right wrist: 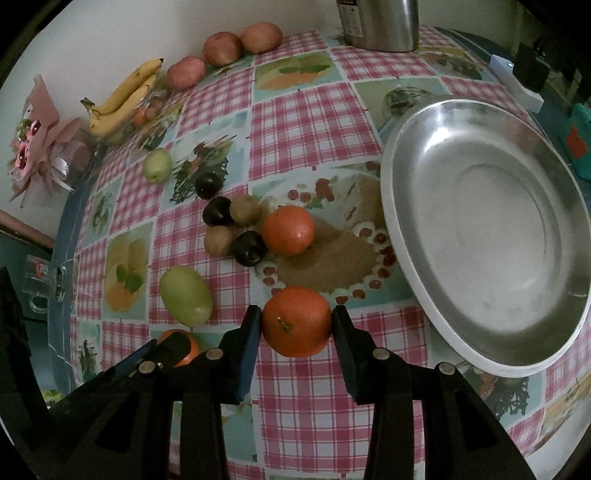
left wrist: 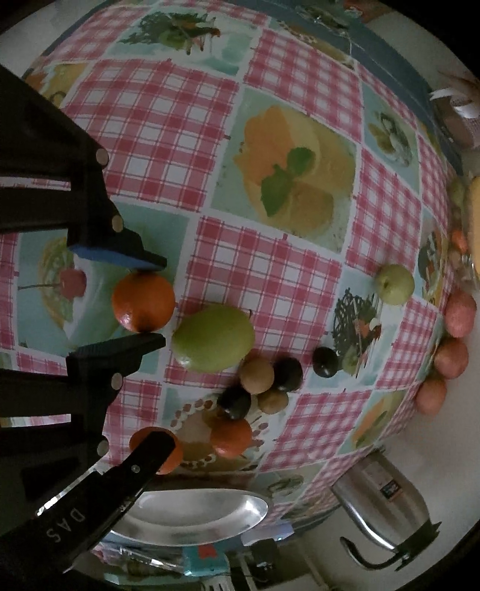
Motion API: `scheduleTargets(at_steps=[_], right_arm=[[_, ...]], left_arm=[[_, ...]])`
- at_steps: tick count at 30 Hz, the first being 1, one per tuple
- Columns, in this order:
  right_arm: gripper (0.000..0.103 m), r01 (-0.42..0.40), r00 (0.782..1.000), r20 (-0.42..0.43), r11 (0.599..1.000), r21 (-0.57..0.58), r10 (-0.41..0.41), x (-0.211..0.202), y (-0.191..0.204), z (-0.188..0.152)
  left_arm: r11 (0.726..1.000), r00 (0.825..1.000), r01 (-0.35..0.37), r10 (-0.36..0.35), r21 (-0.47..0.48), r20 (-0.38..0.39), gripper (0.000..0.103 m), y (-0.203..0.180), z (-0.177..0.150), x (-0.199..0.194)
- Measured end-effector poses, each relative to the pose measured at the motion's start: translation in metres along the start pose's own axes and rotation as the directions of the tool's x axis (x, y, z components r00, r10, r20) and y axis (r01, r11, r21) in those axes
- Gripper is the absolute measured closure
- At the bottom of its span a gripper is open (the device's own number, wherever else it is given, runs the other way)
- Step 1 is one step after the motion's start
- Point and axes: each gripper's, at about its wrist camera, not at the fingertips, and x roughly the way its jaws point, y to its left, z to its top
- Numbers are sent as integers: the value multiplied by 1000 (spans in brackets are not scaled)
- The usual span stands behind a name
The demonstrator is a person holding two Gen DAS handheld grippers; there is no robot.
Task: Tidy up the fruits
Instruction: 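Carry both oranges to the steel plate and open both tools to release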
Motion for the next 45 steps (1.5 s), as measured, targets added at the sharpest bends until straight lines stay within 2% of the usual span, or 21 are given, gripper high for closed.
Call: scheduleTargets(at_steps=[10, 18, 23, 29, 38, 45], right_arm=[[62, -6, 1000, 22, 1000, -10, 6, -2, 4, 2], [62, 26, 996, 81, 999, -26, -24, -18, 5, 15], [62, 49, 993, 110, 998, -27, -46, -26, 6, 26], [62, 58, 991, 123, 998, -13, -56, -30, 2, 42], [62, 113, 986, 116, 989, 93, -124, -35, -45, 51], [62, 160, 976, 102, 956, 246, -190, -42, -104, 49]], left_arm=[[1000, 996, 17, -17, 6, 83, 67, -1, 3, -23], [999, 991, 32, -30, -13, 134, 67, -2, 20, -43], [999, 988, 45, -46, 15, 144, 67, -17, 34, -50], [997, 990, 20, -30, 71, 135, 67, -47, 51, -44], [986, 992, 43, -61, 161, 107, 67, -98, 60, -31], [952, 990, 81, -111, 296, 86, 67, -161, 53, -20]])
